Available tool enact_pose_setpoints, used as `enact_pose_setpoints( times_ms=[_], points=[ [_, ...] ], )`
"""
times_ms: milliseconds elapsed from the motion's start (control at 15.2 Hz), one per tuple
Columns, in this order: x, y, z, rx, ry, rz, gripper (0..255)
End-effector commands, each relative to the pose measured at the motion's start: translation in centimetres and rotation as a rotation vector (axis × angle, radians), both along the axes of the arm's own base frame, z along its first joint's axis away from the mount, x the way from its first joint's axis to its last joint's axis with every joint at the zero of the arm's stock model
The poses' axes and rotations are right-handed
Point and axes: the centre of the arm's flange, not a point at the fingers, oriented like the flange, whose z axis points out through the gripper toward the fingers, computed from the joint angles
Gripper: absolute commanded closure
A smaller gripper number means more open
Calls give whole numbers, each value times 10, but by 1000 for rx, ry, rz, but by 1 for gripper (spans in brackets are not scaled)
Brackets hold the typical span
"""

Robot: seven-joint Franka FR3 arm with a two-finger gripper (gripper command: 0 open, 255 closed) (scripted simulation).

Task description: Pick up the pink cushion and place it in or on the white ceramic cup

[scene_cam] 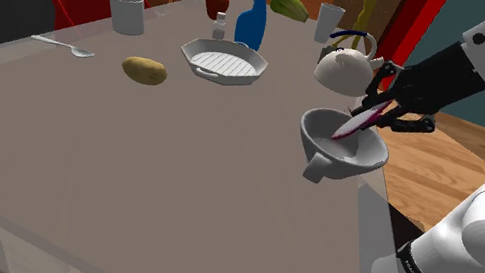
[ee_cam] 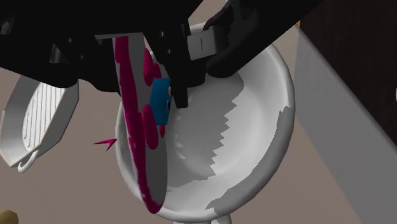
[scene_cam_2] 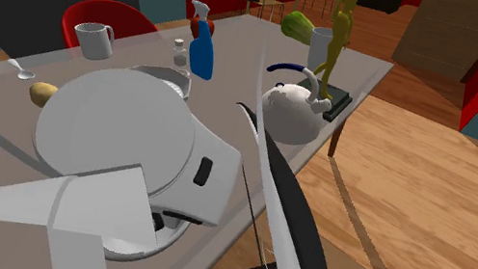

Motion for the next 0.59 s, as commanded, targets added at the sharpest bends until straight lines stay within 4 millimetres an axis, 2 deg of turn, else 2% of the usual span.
enact_pose_setpoints(
  times_ms=[0, 264, 330, 528],
  points=[
    [0, 0, -1, 0, 0, 0, 255],
    [0, 0, -1, 0, 0, 0, 255],
    [0, 0, -1, 0, 0, 0, 0],
    [0, 0, -1, 0, 0, 0, 0]
  ],
)
